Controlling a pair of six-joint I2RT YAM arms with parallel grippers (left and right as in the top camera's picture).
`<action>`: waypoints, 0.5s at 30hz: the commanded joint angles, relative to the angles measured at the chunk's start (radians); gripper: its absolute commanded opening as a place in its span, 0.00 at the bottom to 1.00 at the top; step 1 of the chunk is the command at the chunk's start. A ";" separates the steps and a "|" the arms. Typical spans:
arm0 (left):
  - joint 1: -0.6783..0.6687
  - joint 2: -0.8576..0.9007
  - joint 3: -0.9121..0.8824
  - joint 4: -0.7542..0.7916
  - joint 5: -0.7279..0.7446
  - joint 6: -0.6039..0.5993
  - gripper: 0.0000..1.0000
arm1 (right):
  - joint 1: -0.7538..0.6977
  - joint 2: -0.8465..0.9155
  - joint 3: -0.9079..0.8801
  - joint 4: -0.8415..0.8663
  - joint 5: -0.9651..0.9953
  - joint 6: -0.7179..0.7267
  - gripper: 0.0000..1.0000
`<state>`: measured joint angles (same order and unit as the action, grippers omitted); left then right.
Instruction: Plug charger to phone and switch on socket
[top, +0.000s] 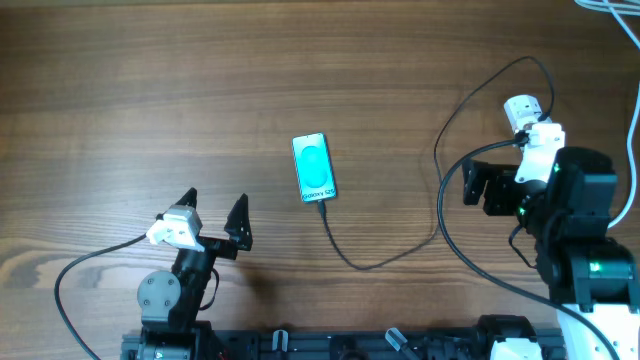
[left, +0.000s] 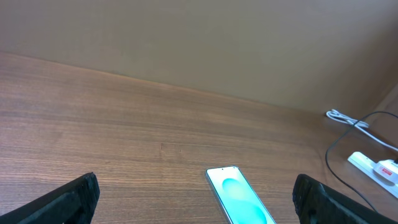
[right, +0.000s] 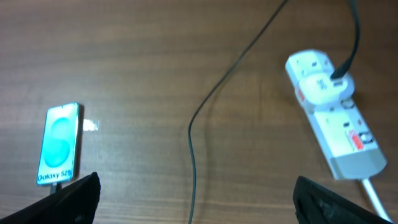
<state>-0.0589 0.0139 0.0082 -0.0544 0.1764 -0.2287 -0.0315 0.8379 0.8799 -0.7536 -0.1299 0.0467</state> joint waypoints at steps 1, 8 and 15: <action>0.007 -0.008 -0.003 -0.009 -0.010 0.015 1.00 | 0.002 -0.042 -0.005 0.067 -0.011 -0.021 1.00; 0.006 -0.008 -0.003 -0.009 -0.010 0.015 1.00 | 0.002 -0.098 -0.022 0.113 -0.091 -0.049 1.00; 0.007 -0.008 -0.003 -0.009 -0.010 0.015 1.00 | 0.002 -0.222 -0.280 0.368 -0.181 -0.044 1.00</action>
<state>-0.0589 0.0139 0.0082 -0.0544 0.1764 -0.2287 -0.0315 0.6712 0.7155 -0.4721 -0.2291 0.0128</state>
